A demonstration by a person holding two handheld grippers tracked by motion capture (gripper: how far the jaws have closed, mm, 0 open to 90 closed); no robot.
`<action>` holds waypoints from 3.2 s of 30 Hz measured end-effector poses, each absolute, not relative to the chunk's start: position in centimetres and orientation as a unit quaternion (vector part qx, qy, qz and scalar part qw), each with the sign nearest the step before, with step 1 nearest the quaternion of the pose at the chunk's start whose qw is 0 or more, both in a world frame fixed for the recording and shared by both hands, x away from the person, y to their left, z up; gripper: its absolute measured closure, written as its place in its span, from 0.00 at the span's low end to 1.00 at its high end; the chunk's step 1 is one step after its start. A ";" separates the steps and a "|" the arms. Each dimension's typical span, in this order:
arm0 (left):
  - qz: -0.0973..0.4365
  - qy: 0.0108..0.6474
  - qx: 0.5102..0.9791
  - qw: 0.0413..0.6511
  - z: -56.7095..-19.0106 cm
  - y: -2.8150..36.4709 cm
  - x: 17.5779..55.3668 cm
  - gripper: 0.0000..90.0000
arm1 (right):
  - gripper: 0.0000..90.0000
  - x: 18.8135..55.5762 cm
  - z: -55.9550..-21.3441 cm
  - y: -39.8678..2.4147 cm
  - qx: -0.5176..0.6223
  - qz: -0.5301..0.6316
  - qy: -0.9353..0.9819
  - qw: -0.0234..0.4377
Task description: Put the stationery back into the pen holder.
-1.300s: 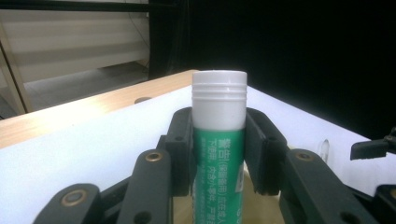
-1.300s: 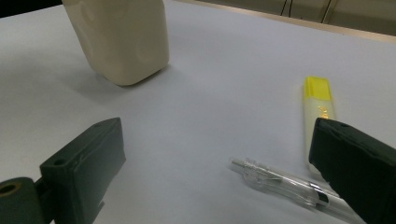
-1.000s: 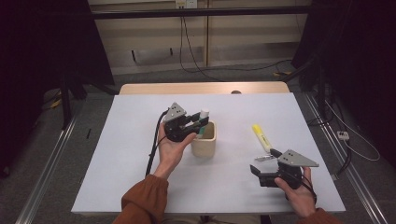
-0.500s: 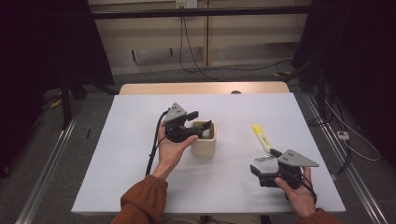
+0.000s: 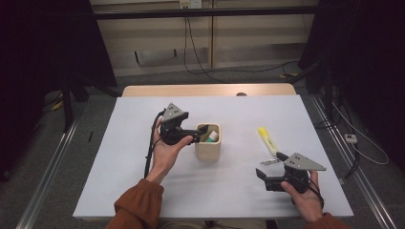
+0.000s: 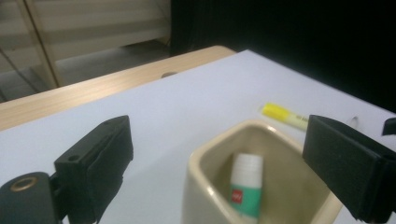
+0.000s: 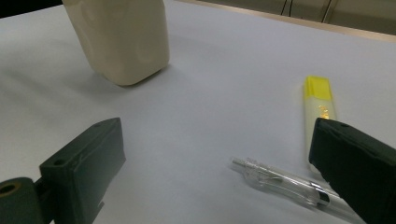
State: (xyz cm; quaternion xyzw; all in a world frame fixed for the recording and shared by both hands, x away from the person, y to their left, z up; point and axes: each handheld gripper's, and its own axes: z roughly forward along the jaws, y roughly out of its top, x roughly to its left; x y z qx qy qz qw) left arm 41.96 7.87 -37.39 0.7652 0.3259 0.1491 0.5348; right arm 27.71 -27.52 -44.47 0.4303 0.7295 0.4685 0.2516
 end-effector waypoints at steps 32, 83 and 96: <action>0.157 0.351 0.785 0.485 -39.6 16.0 37.1 0.07 | 0.04 27.9 -44.6 -28.0 0.462 0.453 0.718 0.258; 0.159 0.380 0.776 0.478 -43.2 21.6 30.7 0.07 | 0.10 35.8 -40.5 -29.7 0.508 0.370 0.755 0.187; 0.160 0.381 0.776 0.476 -43.2 21.7 30.7 0.07 | 0.13 39.3 -40.7 -29.3 0.513 0.341 0.773 0.155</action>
